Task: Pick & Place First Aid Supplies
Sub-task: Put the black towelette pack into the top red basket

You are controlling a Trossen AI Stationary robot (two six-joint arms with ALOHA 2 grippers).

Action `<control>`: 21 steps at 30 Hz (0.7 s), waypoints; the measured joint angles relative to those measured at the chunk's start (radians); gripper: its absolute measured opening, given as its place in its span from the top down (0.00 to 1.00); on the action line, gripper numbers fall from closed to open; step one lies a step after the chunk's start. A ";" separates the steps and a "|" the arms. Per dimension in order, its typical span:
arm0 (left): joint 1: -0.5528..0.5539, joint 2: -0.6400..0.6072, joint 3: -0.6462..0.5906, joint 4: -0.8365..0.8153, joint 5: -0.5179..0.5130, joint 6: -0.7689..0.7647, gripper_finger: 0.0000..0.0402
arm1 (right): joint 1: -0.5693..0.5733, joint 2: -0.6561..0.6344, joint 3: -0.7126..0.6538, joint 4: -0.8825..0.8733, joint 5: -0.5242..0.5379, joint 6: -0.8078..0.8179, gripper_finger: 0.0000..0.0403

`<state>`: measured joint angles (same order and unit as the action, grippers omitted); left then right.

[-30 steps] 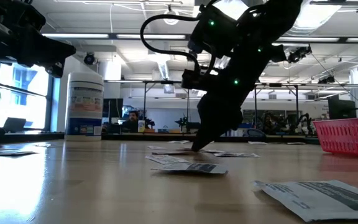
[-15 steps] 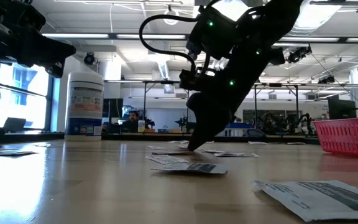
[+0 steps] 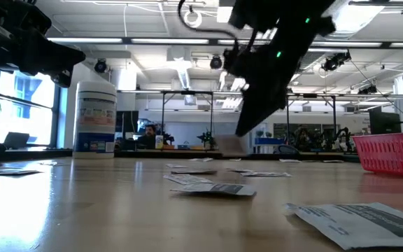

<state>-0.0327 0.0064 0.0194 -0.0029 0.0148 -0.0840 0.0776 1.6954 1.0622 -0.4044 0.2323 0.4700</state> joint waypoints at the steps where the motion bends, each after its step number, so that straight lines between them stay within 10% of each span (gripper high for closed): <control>1: 0.000 0.000 0.000 0.000 0.000 0.000 1.00 | 0.000 -0.033 0.001 -0.042 -0.015 0.022 1.00; 21: 0.000 0.000 0.000 0.000 -0.006 0.000 1.00 | 0.148 -0.450 0.002 -0.959 -0.246 0.728 1.00</control>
<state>-0.0330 0.0063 0.0193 -0.0032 0.0086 -0.0841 0.2254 1.2455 1.0641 -1.3634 -0.0138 1.1978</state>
